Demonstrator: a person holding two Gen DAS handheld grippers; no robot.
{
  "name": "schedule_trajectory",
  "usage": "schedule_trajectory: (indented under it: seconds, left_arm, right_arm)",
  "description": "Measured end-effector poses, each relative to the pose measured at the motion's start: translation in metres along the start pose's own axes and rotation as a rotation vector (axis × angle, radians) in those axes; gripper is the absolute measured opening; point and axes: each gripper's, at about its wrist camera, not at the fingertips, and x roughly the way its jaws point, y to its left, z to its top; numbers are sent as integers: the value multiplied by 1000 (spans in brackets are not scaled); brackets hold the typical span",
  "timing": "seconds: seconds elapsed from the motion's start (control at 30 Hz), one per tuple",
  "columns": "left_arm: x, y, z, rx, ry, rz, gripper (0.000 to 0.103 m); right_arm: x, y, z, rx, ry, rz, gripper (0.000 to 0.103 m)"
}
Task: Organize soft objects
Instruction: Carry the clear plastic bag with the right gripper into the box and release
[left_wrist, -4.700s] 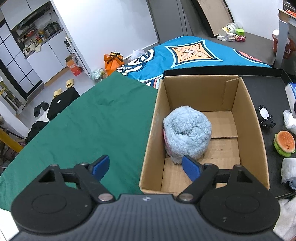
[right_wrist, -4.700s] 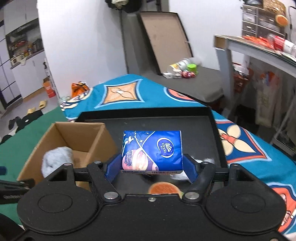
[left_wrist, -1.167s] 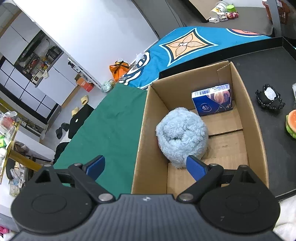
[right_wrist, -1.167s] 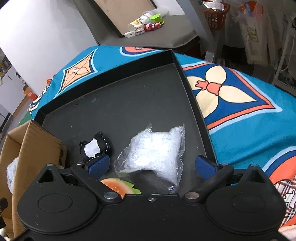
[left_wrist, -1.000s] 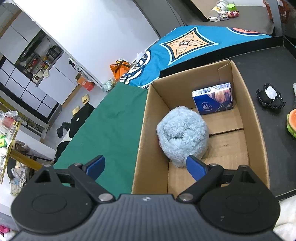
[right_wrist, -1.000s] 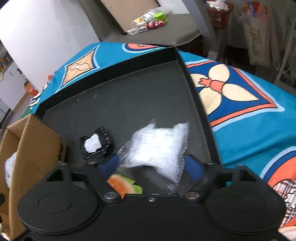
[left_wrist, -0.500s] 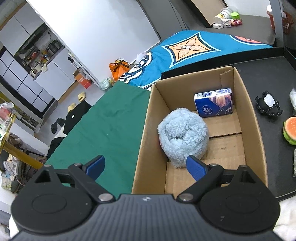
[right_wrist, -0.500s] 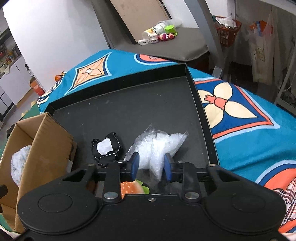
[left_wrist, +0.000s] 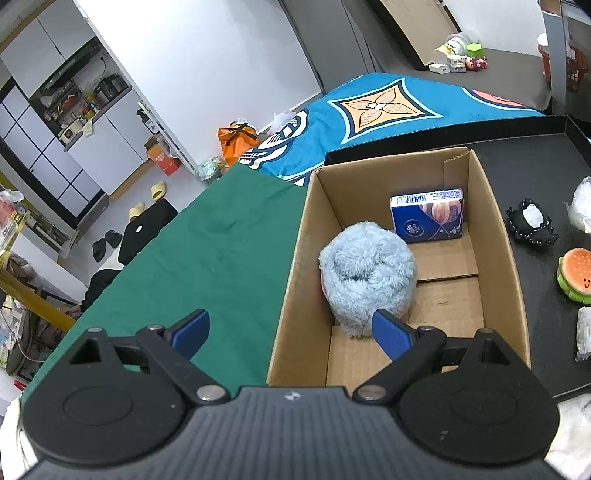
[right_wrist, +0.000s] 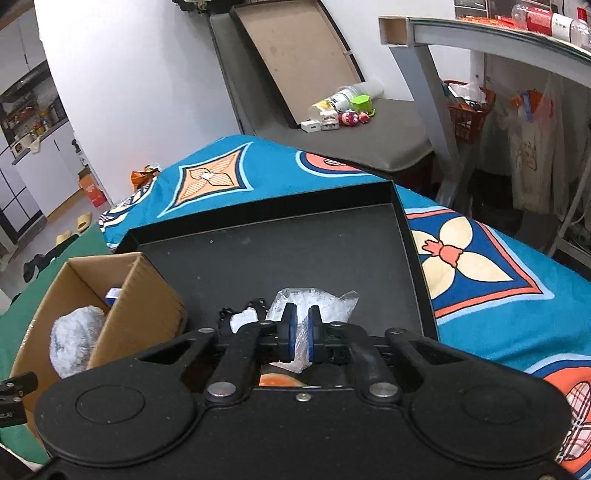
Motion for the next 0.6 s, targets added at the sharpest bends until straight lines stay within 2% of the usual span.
schedule_trajectory:
  seconds: [0.33, 0.6]
  left_arm:
    - [3, 9, -3, -40, 2, -32, 94]
    - [7, 15, -4, -72, 23, -76, 94]
  right_arm:
    - [-23, 25, 10, -46, -63, 42, 5]
    - [-36, 58, 15, -82, -88, 115, 6]
